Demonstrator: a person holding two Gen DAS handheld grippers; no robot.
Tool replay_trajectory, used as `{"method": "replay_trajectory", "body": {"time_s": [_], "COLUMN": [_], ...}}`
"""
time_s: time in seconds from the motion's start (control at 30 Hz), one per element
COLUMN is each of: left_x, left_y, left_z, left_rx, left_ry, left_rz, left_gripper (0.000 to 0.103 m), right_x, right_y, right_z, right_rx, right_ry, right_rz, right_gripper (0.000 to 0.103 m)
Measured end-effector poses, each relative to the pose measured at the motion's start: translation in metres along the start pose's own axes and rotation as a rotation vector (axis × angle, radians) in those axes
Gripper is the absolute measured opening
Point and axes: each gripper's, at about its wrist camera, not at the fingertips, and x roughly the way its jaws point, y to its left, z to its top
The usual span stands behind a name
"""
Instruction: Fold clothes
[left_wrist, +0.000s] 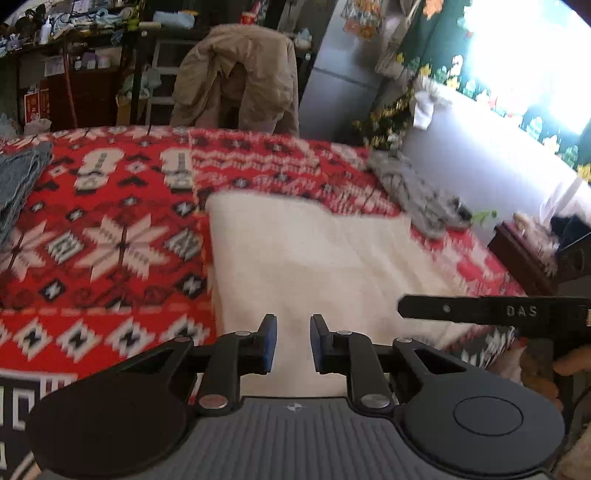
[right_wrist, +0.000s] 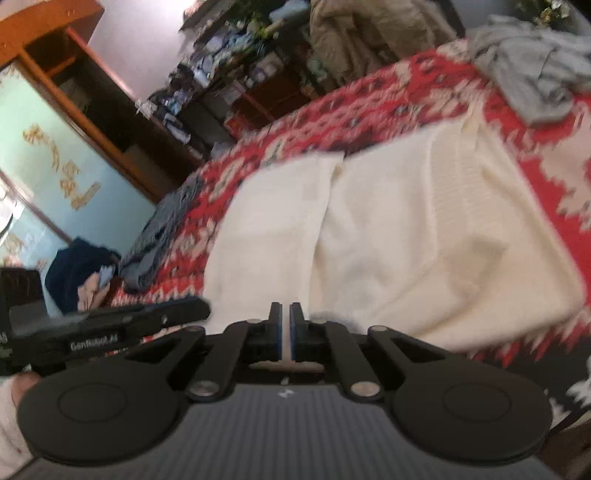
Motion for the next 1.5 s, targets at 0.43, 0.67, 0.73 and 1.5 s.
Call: {"method": "replay_trajectory", "body": {"time_s": [0.43, 0.67, 0.73, 1.5], "left_x": [0.069, 0.067, 0.064, 0.052], "left_y": [0.021, 0.027, 0.033, 0.054], "left_z": [0.053, 0.051, 0.056, 0.050], "left_rx": [-0.024, -0.039, -0.087, -0.279], "left_ry": [-0.042, -0.071, -0.082, -0.084], "left_rz": [0.103, 0.110, 0.083, -0.026], "left_gripper": [0.011, 0.003, 0.003, 0.008], "right_x": [0.093, 0.124, 0.125, 0.109], "right_y": [0.014, 0.007, 0.008, 0.037], "right_z": [0.082, 0.091, 0.093, 0.089], "right_rx": [-0.073, -0.086, -0.096, -0.226], "right_ry": [-0.007, 0.011, 0.015, 0.009], "right_rz": [-0.101, -0.109, -0.112, -0.060], "right_gripper": [0.012, 0.009, 0.009, 0.012]}}
